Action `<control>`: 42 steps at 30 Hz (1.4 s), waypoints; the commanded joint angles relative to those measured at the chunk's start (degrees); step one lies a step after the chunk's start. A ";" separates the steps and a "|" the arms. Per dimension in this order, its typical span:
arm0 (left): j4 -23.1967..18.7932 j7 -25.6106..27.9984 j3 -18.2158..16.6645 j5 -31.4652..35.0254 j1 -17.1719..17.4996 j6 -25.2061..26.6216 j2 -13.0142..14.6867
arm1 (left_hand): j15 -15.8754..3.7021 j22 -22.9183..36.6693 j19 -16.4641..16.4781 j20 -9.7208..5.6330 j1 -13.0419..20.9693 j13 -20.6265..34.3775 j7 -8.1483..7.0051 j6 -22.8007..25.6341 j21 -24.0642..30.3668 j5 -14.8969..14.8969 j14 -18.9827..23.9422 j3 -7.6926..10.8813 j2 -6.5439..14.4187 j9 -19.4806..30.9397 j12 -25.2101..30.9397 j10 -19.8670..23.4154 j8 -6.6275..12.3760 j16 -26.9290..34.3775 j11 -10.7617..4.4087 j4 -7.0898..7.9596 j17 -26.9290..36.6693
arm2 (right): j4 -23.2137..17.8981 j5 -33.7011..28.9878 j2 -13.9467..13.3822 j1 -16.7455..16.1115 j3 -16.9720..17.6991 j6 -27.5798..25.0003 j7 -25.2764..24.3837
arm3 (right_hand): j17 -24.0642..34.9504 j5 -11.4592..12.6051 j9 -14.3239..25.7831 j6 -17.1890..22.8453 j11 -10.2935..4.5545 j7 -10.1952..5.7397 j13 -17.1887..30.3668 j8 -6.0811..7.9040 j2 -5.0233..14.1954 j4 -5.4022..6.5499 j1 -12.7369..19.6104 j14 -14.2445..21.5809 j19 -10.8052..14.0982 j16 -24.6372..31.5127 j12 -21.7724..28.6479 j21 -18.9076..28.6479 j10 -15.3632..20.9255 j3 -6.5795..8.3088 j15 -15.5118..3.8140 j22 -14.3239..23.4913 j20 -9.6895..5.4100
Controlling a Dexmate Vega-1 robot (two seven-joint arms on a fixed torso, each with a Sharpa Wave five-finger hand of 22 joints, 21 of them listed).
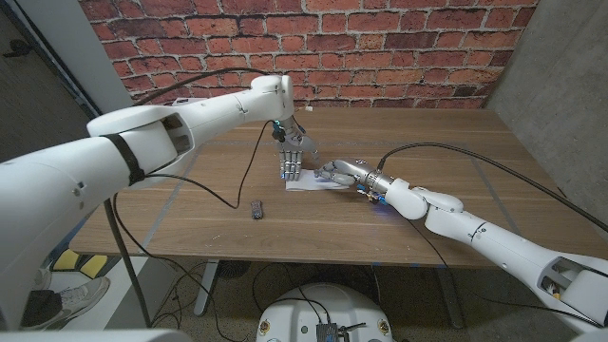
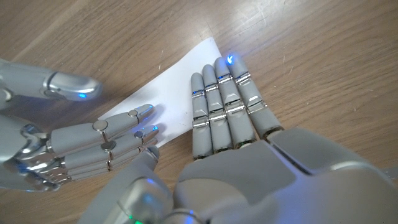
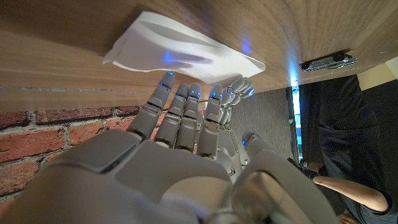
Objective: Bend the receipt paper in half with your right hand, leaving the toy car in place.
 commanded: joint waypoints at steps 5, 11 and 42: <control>9.37 -1.14 -0.06 -1.15 1.16 -8.55 -4.00 | -0.22 -0.05 -3.24 0.50 0.04 -1.04 -0.76 -1.71 -1.72 0.25 -2.38 0.50 -0.62 -0.63 -1.34 -1.52 -1.02 -1.33 -0.07 -0.19 -0.26 | 0.77 0.65 0.11 0.10 0.10 0.39 -0.08 | 0.34 -0.42 0.11 0.27 0.15 -0.01 0.04 -0.11 1.05 -0.04 0.70 0.56 -0.01 -0.06 -0.03 -0.15 0.79 0.44 0.26 0.08 0.18; 11.44 -0.10 -4.29 -4.93 3.60 -11.55 -2.39 | 0.91 0.19 -8.29 1.82 0.64 -1.81 -0.39 1.22 -3.82 0.37 -1.93 2.00 2.02 -0.66 -0.99 0.31 0.26 -1.13 0.14 0.04 0.00 | 1.07 0.76 0.16 0.28 0.07 0.66 -0.03 | 0.37 -0.46 0.11 0.36 0.02 0.04 0.04 -0.10 1.05 -0.02 0.72 0.62 -0.02 -0.08 -0.11 -0.17 0.73 0.49 0.17 0.08 0.17; -32.05 24.07 -26.84 -12.20 18.51 -9.28 20.97 | 0.62 0.73 -11.23 2.46 1.92 -0.41 -1.59 -2.31 -4.63 0.11 -3.74 4.32 3.17 1.00 -1.22 -1.76 -0.36 -1.09 -0.04 -0.71 1.43 | 0.59 0.34 0.25 0.52 -0.14 0.24 0.02 | 0.58 -0.64 0.12 0.28 0.05 -0.05 0.07 -0.26 0.96 0.01 0.80 0.68 -0.01 -0.23 -0.33 -0.26 0.75 0.61 0.24 0.09 0.21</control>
